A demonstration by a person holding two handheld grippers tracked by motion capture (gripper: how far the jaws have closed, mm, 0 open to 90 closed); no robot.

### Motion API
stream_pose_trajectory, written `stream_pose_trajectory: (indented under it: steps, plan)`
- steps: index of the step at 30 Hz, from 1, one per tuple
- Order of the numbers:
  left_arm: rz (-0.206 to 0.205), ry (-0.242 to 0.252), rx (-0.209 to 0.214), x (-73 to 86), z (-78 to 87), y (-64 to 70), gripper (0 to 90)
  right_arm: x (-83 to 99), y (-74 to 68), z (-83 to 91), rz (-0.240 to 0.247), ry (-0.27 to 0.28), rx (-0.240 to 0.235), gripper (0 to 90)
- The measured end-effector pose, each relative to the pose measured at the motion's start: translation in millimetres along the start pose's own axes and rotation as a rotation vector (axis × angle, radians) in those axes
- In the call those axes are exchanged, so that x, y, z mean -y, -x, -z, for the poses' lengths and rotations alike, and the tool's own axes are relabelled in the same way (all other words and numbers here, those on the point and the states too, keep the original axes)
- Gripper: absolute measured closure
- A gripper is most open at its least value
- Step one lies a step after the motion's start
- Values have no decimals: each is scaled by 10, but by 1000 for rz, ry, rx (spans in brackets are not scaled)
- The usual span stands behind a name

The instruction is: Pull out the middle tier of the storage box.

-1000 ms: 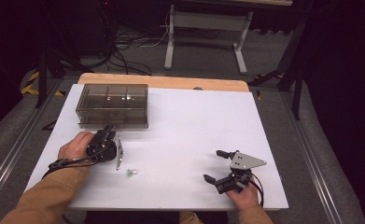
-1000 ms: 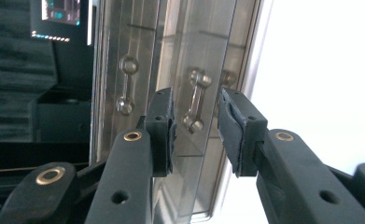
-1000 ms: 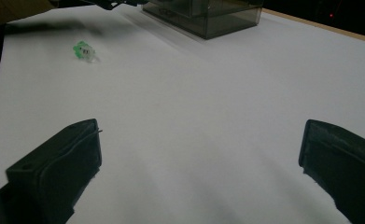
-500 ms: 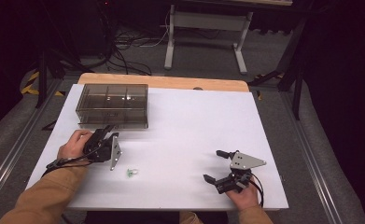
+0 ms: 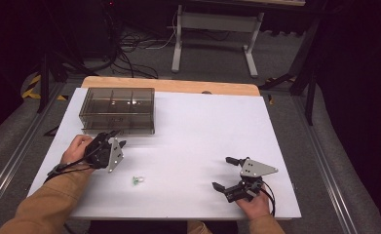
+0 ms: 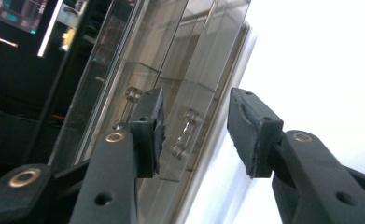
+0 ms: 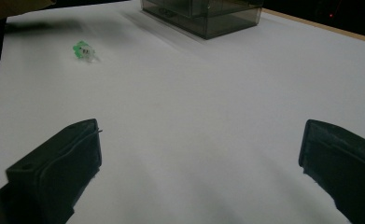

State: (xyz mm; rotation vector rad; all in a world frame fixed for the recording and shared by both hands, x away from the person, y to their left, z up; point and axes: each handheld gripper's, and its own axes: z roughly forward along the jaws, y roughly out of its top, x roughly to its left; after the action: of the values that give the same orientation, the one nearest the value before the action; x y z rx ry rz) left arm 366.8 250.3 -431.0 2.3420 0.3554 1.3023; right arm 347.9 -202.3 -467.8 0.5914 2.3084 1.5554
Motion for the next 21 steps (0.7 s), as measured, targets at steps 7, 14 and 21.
stream_pose_trajectory:
  steps: [7,14,21]
  plan:
    - [104,37,70,-5,47,-100,534,0,0,1,0,1,1,0]
    - [216,72,147,12,76,-197,456,0,0,0,0,1,0,0]
    - [344,126,243,55,115,-327,424,0,2,0,-2,1,1,0]
